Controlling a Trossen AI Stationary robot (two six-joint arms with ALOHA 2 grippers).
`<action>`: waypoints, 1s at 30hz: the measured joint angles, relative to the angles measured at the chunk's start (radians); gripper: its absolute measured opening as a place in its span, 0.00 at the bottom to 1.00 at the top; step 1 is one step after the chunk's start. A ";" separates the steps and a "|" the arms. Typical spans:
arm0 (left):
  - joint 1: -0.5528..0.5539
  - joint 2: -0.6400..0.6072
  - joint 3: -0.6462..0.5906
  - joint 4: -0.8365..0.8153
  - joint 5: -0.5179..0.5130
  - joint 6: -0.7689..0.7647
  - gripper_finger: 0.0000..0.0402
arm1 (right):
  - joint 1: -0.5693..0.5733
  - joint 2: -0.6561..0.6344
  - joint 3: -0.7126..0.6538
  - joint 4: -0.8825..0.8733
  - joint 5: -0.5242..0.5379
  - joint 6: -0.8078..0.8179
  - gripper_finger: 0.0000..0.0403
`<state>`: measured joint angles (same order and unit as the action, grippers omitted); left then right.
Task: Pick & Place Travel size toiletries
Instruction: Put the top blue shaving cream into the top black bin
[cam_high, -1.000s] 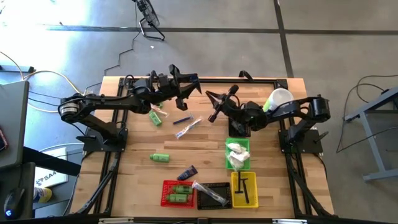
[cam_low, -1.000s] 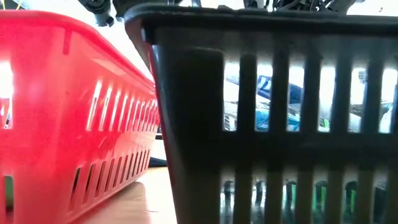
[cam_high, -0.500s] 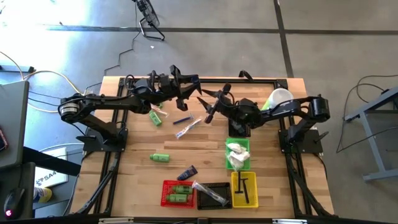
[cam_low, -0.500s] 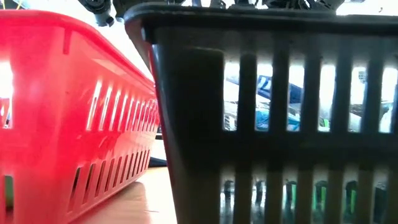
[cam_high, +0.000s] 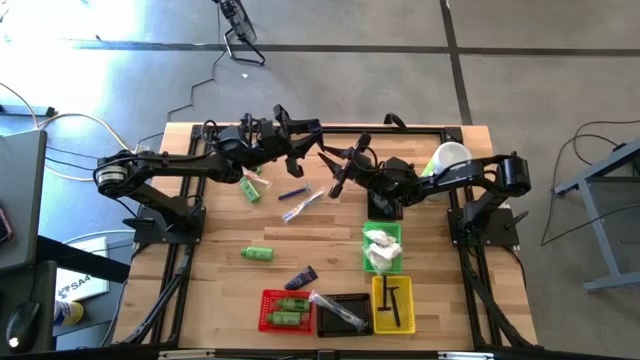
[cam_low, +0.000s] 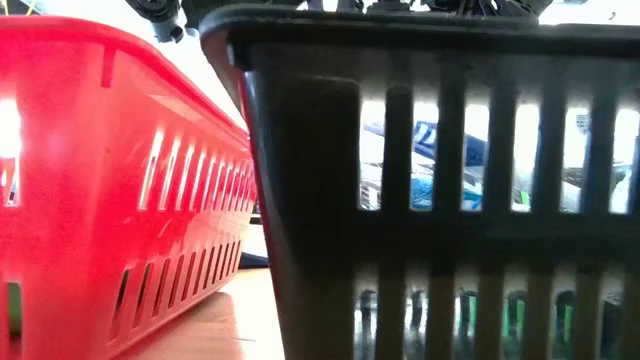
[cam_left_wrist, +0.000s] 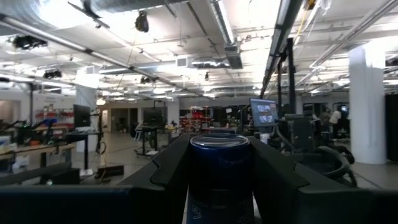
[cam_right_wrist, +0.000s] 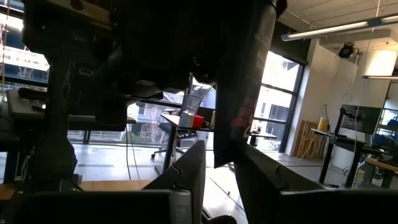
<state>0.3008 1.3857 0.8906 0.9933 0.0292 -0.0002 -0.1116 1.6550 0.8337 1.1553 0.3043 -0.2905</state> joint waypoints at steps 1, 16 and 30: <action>0.000 0.000 0.000 -0.005 -0.011 0.001 0.34 | 0.000 0.000 0.000 0.000 -0.002 0.000 0.18; 0.000 0.000 0.000 -0.023 -0.025 0.004 0.34 | 0.000 0.000 0.000 -0.007 0.045 0.002 0.13; 0.000 0.000 0.000 -0.025 -0.024 0.003 0.36 | 0.000 0.000 0.000 -0.024 0.048 -0.002 0.01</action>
<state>0.3012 1.3857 0.8906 0.9684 0.0051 0.0032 -0.1112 1.6550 0.8333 1.1316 0.3519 -0.2920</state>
